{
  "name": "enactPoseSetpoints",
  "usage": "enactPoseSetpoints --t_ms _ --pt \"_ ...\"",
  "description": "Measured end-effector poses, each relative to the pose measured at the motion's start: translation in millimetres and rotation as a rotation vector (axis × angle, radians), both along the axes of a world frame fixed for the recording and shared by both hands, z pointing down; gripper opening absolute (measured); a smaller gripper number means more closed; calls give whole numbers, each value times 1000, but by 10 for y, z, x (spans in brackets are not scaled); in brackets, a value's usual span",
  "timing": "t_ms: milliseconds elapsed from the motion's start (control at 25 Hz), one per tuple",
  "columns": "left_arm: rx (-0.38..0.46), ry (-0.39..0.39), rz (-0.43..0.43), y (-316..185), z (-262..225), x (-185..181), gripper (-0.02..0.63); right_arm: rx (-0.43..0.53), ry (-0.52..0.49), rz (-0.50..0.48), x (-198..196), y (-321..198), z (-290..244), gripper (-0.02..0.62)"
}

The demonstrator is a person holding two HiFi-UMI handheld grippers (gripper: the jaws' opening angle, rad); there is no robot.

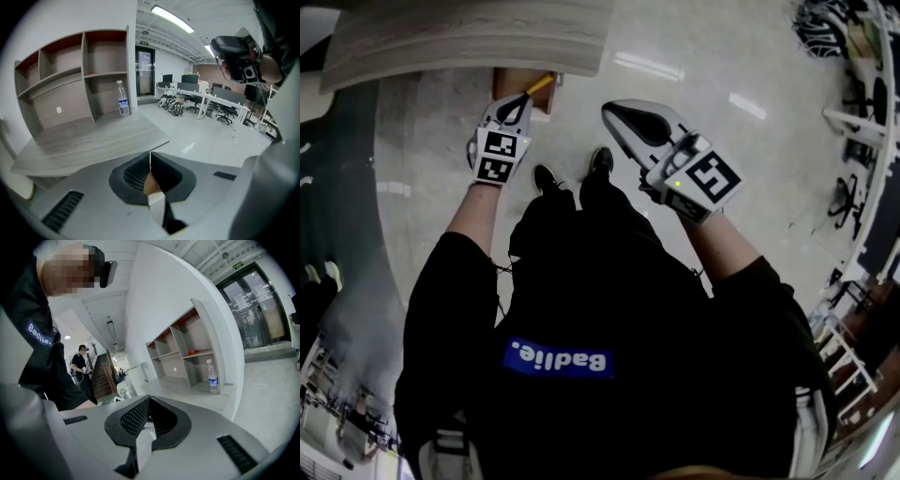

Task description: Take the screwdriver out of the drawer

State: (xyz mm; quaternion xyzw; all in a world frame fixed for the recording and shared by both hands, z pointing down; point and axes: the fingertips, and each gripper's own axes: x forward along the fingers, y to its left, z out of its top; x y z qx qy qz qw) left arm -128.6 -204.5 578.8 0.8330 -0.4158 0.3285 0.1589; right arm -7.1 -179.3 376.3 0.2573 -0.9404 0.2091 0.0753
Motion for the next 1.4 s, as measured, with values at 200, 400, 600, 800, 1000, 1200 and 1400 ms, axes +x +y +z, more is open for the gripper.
enactPoseSetpoints --t_ms 200,400,600,800,1000,1200,1400 --pt "-38 -52 20 -48 423 -84 25 -21 8 12 42 -1 110 31" --pt "-74 -95 64 -45 738 -23 46 -14 9 23 65 -6 135 31" --pt "-114 -148 87 -100 1005 -22 78 -34 16 23 81 1 223 31" --pt "-150 -212 111 -158 1312 -44 89 -52 41 13 116 27 306 31" --pt "-192 -261 113 -155 1674 -133 112 -61 68 37 179 46 420 31" --pt "-228 -316 103 -212 1910 -203 115 -82 71 51 208 56 483 31" --pt "-249 -367 113 -246 2109 -193 115 -83 69 36 195 70 493 31"
